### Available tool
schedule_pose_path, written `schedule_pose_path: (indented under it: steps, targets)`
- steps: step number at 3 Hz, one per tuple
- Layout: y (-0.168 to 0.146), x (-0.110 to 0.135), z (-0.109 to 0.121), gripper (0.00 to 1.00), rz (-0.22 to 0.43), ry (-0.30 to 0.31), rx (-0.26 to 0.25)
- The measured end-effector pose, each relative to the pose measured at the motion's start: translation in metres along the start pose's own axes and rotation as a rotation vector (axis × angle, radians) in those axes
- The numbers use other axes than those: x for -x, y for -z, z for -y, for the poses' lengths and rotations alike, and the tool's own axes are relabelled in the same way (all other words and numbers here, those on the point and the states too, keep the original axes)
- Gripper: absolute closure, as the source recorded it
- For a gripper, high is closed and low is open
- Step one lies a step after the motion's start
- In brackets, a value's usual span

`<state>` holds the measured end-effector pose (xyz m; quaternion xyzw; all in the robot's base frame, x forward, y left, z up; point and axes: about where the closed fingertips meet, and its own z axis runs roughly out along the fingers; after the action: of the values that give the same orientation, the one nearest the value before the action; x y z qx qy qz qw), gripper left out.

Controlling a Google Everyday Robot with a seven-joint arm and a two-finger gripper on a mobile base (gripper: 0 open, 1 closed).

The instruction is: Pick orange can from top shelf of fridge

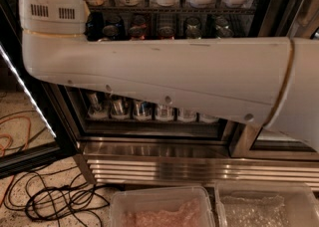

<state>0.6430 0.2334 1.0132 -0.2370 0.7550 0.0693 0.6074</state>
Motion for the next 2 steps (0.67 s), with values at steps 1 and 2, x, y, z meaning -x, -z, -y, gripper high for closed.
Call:
schedule_pose_path:
  steps: [1,2]
  targets:
    - [-0.004,0.016,0.03,0.2,0.072,-0.048,-0.122]
    - [0.001,0.032,0.053,0.21,0.134,-0.044,-0.202]
